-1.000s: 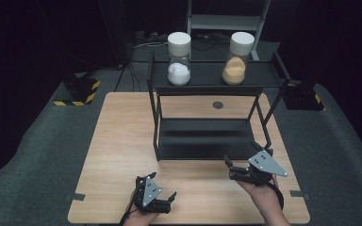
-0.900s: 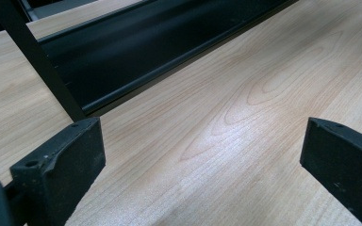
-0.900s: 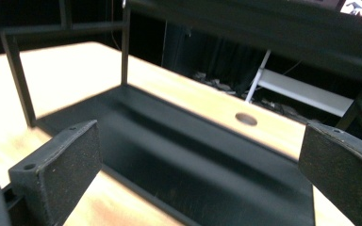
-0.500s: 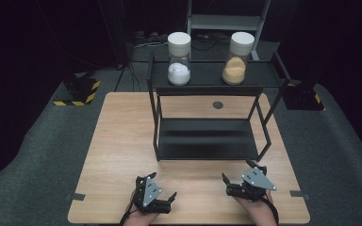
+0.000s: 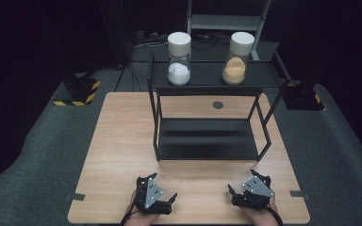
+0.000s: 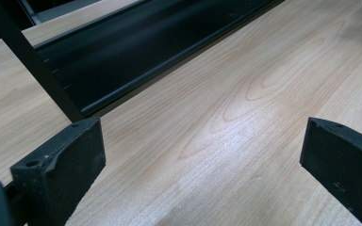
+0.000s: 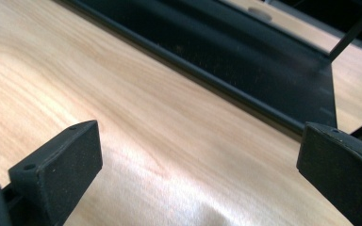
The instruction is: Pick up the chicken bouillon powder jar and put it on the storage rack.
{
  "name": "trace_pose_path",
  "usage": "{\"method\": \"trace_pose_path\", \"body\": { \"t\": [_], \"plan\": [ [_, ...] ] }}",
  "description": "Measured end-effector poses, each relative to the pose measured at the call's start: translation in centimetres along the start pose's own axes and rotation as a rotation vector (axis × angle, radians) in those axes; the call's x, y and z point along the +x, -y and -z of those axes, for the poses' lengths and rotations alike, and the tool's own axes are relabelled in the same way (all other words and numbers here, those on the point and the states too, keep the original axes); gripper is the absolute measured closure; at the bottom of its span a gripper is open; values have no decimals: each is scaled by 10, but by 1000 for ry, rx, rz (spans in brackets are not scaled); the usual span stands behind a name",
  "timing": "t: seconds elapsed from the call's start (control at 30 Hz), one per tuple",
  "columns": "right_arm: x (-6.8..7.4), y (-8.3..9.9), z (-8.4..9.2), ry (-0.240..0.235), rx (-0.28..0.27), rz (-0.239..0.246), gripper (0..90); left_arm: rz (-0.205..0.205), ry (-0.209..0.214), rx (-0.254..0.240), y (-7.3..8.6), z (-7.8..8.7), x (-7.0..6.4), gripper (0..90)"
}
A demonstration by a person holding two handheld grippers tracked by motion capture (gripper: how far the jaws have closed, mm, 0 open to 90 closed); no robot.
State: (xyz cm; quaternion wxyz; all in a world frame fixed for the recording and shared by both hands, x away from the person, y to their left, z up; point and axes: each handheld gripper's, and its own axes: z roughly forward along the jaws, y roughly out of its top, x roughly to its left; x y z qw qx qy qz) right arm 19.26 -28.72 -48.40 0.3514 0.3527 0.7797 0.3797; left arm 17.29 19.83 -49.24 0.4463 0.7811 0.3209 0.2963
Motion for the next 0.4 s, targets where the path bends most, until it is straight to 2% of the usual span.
{"method": "trace_pose_path", "body": {
  "t": [0.2, 0.4],
  "plan": [
    [-4, -1, 1, -22, 18, 5, 0, -38, -12, 12, -2, -1, -6, 10],
    [-5, -1, 3, -23, 26, 19, 0, -72, -19, 24, -4, -3, -11, 10]
  ]
}}
